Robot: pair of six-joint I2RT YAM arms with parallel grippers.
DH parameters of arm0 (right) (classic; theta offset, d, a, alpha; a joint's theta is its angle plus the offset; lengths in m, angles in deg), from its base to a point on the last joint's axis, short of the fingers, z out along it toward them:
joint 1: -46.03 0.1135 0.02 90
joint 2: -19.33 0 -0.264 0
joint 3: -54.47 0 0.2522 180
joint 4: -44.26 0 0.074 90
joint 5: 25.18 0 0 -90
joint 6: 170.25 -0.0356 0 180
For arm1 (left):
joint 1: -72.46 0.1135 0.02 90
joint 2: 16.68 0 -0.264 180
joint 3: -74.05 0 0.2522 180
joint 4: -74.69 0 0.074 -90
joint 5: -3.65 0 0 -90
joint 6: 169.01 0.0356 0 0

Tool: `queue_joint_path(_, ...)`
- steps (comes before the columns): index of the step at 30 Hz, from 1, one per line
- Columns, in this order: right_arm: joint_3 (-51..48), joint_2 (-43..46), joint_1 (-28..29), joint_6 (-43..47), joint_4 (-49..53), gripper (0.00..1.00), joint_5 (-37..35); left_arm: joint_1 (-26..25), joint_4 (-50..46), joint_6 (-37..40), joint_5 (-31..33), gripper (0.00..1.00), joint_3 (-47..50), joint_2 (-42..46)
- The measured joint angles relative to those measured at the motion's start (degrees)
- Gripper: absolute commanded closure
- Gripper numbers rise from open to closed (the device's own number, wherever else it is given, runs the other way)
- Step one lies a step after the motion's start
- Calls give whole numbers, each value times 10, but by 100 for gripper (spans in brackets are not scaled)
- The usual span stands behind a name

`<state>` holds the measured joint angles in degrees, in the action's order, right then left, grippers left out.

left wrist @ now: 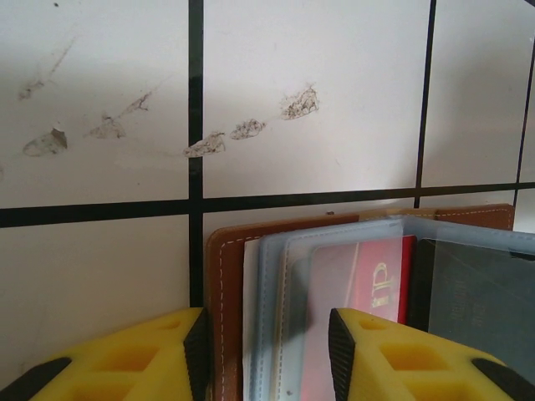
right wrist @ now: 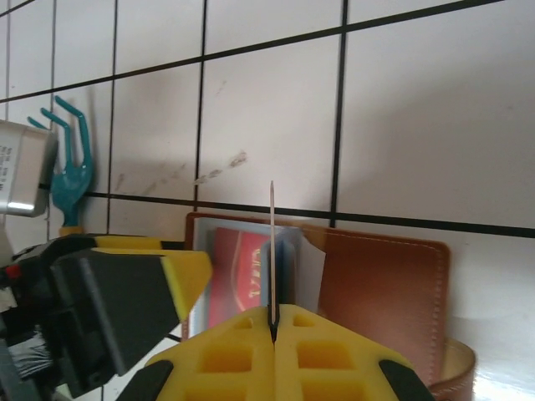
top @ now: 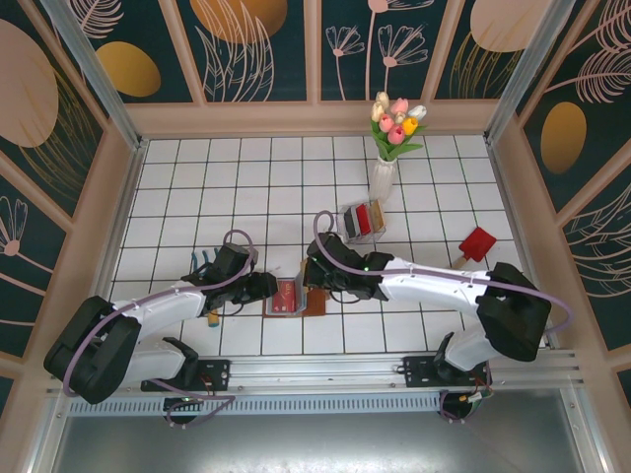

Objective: Put the credit cards into the card holder

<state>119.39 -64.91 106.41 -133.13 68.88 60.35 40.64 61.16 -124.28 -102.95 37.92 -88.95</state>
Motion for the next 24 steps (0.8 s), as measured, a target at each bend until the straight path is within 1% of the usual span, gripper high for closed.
queue_joint_path(7, 15, -42, 0, 0, -14, 99, 16, -1, 4, -8, -9, 62, 7, 6)
queue_joint_path(10, 19, -56, 0, -1, -12, 99, 15, -1, 5, -10, -9, 63, 7, 11)
queue_joint_path(13, 22, -57, 0, -6, 7, 98, 2, -1, 4, -11, -9, 63, 7, 13)
queue_joint_path(16, 22, -56, 0, -6, 16, 98, -4, -1, 5, -11, -9, 66, 9, 15)
queue_joint_path(21, 21, -57, 0, 0, -6, 98, 24, -1, 5, -16, -5, 69, 17, 21)
queue_joint_path(24, 34, -72, 2, 0, -5, 98, 31, -1, 5, -17, -4, 69, 18, 26)
